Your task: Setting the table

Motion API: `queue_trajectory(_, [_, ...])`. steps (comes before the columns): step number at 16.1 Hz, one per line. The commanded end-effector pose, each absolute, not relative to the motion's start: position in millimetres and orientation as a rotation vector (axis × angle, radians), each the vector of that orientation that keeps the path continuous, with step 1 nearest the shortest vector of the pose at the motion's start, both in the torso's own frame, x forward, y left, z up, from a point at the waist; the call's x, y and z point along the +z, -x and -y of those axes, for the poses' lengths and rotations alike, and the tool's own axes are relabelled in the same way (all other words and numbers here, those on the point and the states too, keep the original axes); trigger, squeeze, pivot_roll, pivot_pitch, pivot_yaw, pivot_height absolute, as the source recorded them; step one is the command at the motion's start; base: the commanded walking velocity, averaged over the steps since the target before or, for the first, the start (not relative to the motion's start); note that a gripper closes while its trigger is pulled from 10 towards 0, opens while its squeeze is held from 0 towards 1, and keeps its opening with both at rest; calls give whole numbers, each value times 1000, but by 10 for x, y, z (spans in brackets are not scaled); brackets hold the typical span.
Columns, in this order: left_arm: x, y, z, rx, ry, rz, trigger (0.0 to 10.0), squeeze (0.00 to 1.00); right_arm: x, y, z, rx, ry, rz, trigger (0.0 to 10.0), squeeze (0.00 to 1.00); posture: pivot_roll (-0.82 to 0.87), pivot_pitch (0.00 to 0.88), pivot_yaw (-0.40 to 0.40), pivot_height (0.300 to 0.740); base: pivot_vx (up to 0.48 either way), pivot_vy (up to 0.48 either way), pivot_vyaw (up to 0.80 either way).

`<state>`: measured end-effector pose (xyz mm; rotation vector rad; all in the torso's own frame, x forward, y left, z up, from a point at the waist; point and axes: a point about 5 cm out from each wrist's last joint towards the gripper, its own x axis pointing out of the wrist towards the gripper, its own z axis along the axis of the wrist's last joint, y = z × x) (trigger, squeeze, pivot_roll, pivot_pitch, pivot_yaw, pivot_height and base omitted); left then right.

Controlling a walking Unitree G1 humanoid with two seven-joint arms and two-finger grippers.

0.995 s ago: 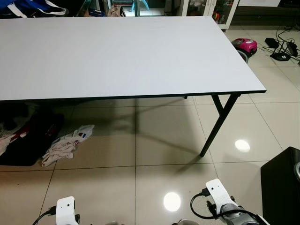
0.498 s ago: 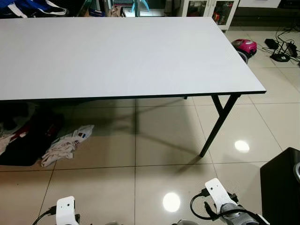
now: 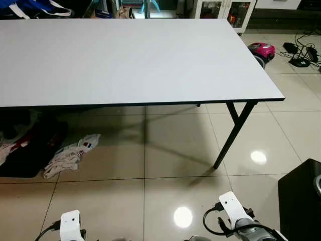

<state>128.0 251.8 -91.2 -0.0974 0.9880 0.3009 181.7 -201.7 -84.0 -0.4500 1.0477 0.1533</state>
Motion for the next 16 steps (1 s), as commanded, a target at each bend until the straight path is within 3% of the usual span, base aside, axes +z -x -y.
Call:
queue_trajectory(1, [-927,-1255,-2505,296,100,-1005,10000,0,-841,-1818,2017,132,431,-1053,10000,0,-43,45,-2,740,0,476,0])
queue_trajectory(16, [-925,-1274,-2502,281,97,-1017,10000,0,-837,-1806,2074,100,414,-1052,10000,0,-49,52,6,740,0,480,0])
